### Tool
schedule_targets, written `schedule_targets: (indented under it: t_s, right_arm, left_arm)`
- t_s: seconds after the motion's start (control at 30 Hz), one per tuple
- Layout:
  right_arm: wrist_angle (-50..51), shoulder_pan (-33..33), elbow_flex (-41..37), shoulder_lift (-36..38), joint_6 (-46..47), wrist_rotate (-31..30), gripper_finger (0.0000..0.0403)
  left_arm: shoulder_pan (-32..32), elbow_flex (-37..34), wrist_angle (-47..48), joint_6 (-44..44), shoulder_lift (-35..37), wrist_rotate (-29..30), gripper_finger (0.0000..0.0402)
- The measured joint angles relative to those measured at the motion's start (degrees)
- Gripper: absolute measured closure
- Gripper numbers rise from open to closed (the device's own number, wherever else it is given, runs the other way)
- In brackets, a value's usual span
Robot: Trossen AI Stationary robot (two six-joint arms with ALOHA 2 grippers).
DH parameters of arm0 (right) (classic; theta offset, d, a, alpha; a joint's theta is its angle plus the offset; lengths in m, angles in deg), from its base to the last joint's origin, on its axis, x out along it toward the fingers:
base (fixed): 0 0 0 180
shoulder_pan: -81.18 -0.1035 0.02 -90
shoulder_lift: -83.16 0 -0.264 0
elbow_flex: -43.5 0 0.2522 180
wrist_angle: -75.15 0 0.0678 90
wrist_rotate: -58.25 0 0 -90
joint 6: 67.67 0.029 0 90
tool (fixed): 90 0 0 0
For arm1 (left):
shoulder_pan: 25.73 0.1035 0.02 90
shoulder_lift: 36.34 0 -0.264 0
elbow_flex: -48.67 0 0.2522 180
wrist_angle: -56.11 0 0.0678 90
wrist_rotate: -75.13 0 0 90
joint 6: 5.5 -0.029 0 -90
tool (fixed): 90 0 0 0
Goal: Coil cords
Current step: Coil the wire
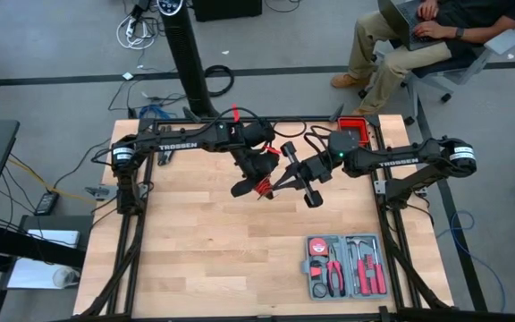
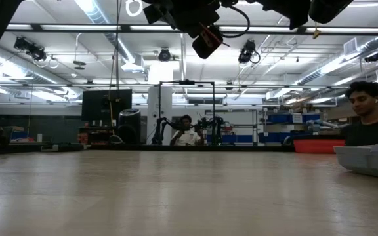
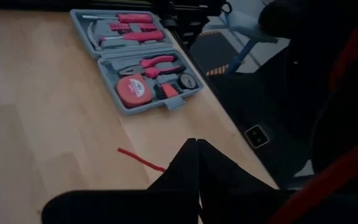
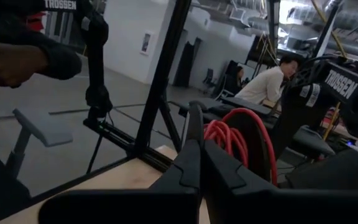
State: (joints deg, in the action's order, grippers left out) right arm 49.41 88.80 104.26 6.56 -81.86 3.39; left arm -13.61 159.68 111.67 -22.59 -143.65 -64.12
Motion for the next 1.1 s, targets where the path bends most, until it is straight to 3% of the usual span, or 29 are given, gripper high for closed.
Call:
schedule_targets:
  t_s: [0.53,0.8,1.1]
  right_arm:
    - [3.9,-1.1,0.2,-0.2,3.3,0.0,0.0403]
    - [4.1,-1.1,0.2,-0.2,-0.5,0.3,0.0403]
    - [2.7,0.0,0.2,-0.2,0.3,4.1,0.0403]
  left_arm:
    - [1.5,4.5,1.4,0.2,-0.2,1.7,0.04]
    - [1.5,4.7,1.4,-0.7,-0.2,3.2,0.04]
    - [1.3,4.7,1.6,-1.9,-0.2,3.2,0.04]
